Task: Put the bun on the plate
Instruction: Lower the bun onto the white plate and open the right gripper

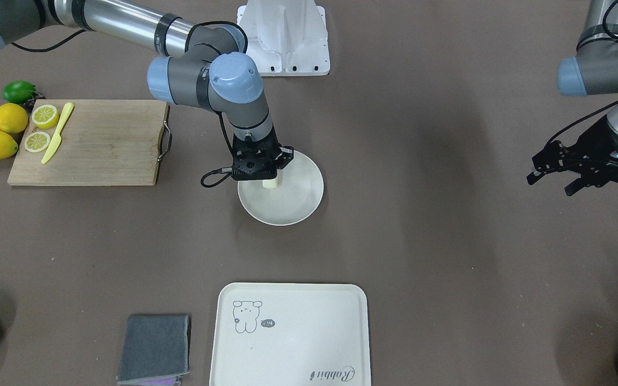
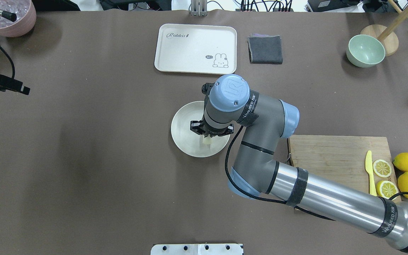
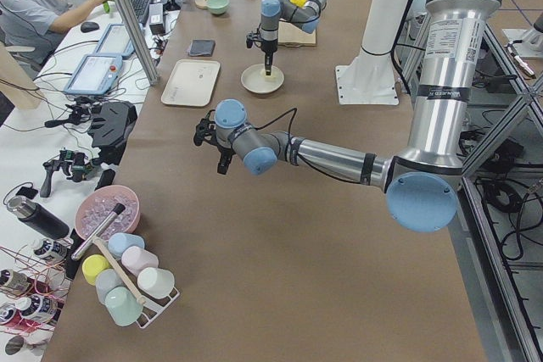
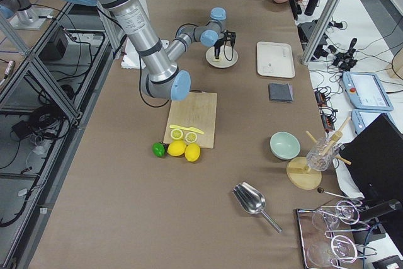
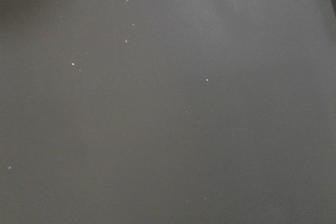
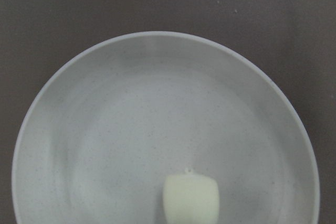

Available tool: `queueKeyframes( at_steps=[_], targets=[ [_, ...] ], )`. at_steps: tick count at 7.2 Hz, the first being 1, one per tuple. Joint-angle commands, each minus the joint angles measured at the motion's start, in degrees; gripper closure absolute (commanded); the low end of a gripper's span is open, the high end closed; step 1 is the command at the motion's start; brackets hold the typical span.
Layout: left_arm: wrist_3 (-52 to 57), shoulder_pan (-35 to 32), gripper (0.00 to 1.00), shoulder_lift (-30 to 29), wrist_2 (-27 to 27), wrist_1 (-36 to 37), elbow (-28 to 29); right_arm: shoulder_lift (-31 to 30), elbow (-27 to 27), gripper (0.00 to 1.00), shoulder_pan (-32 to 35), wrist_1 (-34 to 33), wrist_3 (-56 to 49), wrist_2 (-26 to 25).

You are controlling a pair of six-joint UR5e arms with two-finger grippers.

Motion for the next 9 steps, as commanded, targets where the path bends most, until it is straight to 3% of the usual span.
queueKeyframes(
  at_steps=[1, 3, 5, 6, 7, 9],
  targets=[
    [1.0, -1.0, 0.03, 0.4, 0.1, 0.0, 0.6, 0.0, -0.7, 0.24, -0.7, 0.6, 0.8, -1.3],
    [1.0, -1.1, 0.03, 0.4, -0.1, 0.0, 0.6, -0.1, -0.7, 0.01, -1.2, 0.6, 0.8, -2.6],
    [1.0, -1.1, 0.03, 0.3, 0.1, 1.2, 0.6, -0.2, 0.3, 0.0, -0.3, 0.7, 0.2, -2.1],
    [2.3, -3.2, 0.05, 0.3, -0.2, 1.9, 0.6, -1.8, 3.9, 0.0, 2.1, -0.2, 0.2, -0.3],
    [8.7, -5.9, 0.06, 0.3, -0.3, 6.7, 0.4, -7.1, 8.3, 0.0, 7.3, -0.3, -1.1, 5.9],
    [24.4, -13.2, 0.06, -0.2, -0.4, 18.7, 0.2, -21.5, 15.7, 0.0, 19.8, -0.3, -20.0, 15.2]
  ],
)
